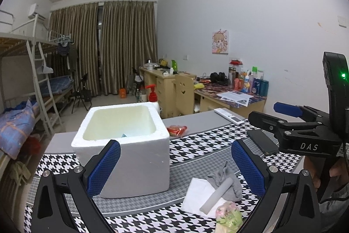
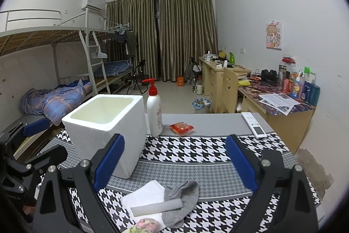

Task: Organize soft objects
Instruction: 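Withdraw both grippers from the foam box back over the table, then reach the left gripper to the green snack packet and grasp it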

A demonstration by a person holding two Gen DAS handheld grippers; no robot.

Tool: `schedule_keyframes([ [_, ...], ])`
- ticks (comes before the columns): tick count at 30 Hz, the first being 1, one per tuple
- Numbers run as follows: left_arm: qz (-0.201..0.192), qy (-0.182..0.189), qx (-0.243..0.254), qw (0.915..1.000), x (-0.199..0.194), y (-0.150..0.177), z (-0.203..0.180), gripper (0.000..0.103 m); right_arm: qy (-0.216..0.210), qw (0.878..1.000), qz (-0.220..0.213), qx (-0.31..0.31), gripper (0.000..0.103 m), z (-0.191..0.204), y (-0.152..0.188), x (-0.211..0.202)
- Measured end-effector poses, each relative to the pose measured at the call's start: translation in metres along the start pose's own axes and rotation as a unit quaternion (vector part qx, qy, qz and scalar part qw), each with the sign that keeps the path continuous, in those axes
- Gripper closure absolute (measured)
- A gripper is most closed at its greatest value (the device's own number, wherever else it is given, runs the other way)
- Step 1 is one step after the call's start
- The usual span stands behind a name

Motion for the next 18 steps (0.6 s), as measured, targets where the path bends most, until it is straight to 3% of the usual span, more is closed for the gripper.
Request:
schedule_keyframes([
  [18, 0.021, 0.032, 0.008, 0.9992, -0.009, 0.031, -0.024, 0.001, 0.012, 1.000, 0.012, 0.013, 0.007, -0.012, 0.026, -0.010],
])
Point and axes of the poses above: each gripper's, at about its wrist camera, not at the fingertips, and x roughly the way its jaws point, z to its left, y to its underside, the point moved 8 cm from there along x, roughly the way its jaws point, and after that the axes turned 9 degrees about -x, right-handed, at the moved point
